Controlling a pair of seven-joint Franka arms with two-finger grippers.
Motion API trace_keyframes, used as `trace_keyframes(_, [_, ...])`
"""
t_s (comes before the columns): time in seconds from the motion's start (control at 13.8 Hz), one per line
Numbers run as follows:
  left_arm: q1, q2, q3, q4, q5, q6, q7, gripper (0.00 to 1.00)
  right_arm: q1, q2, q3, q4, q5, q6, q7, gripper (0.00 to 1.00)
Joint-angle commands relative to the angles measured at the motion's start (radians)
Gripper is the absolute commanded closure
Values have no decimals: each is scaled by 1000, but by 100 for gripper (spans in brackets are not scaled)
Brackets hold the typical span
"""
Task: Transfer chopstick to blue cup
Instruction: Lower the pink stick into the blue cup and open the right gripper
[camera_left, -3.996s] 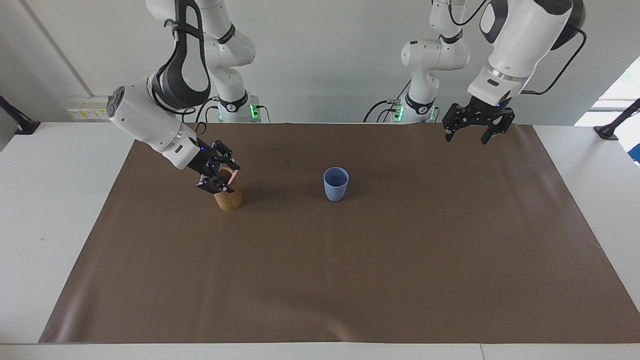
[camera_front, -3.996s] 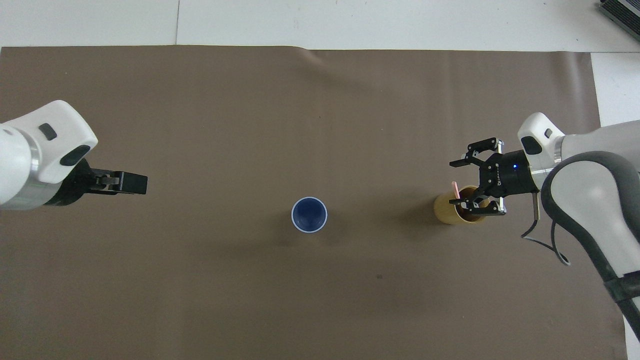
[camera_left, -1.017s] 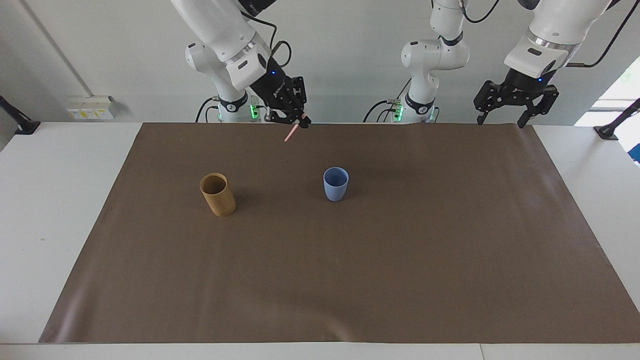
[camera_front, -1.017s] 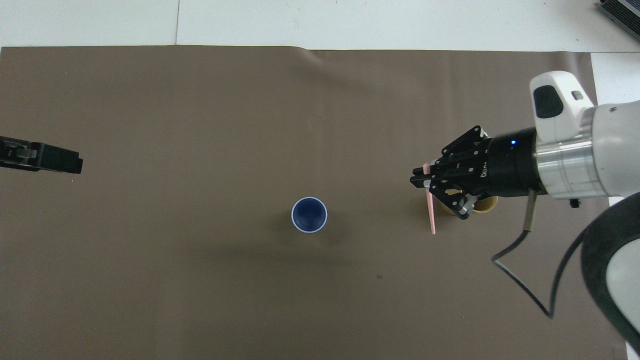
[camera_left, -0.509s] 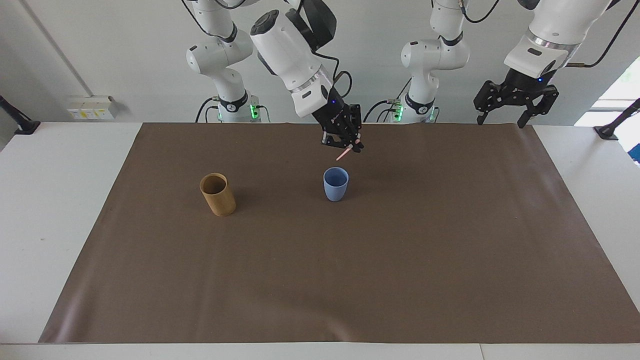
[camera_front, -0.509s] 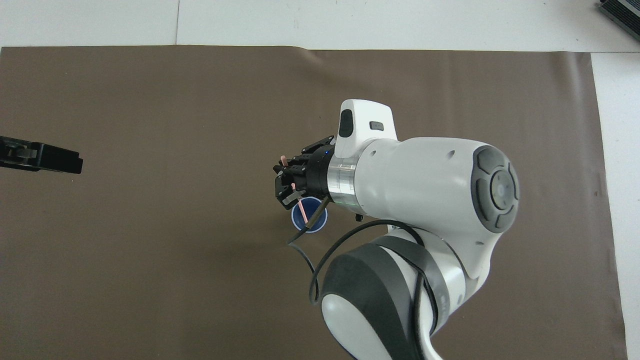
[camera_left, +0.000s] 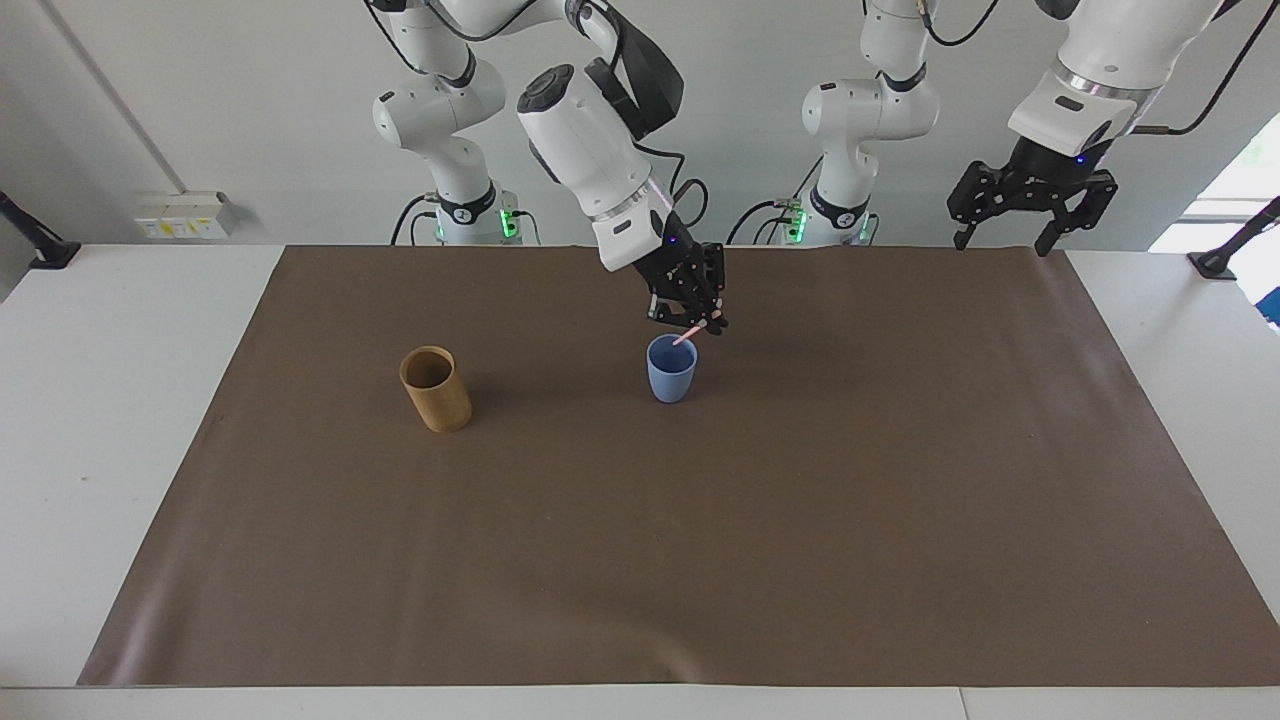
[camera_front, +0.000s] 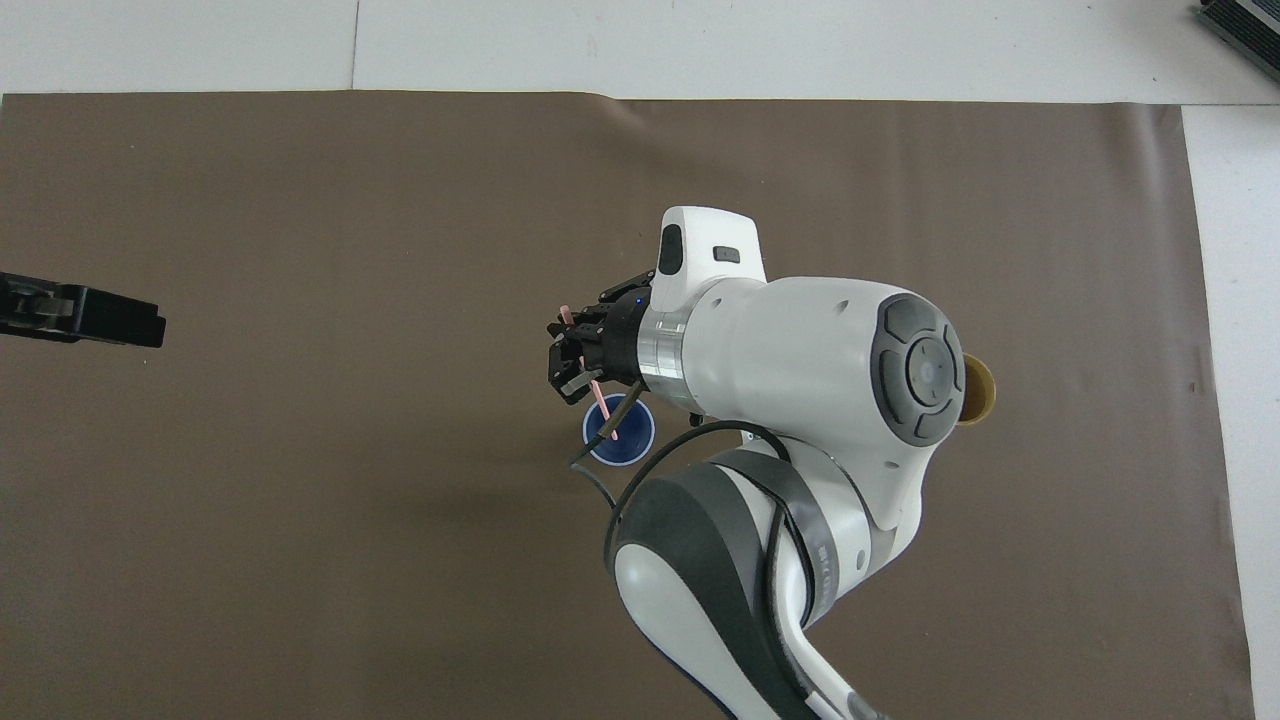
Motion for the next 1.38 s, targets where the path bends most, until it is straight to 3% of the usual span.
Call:
trace_keyframes(0.0, [17,2,-12,15,11,-21,14,0,20,17,-1,-28,-8,53,-25,100])
trace_keyframes(0.44, [17,2,-12,15,11,-21,14,0,20,5,-1,-112,-8,99,-86,100])
trace_keyframes(0.51, [17,2,-12,15,11,-21,14,0,21,1,-1,-119,-8,98,-94,94])
trace_keyframes(0.65, [17,2,-12,15,11,-21,14,0,21,-9,-1,-137,-8,93,-97,0])
trace_keyframes(0.94, [17,2,-12,15,11,-21,14,0,8,-9,-5,-132,-8,72,-82,0])
trace_keyframes(1.09, [17,0,-12,15,11,-21,14,0,-20,-13,-16,-116,-17,1,-45,0])
trace_keyframes(1.31, [17,2,-12,15,11,-21,14,0,-118,-36,-18,-70,-164,-123,59,0])
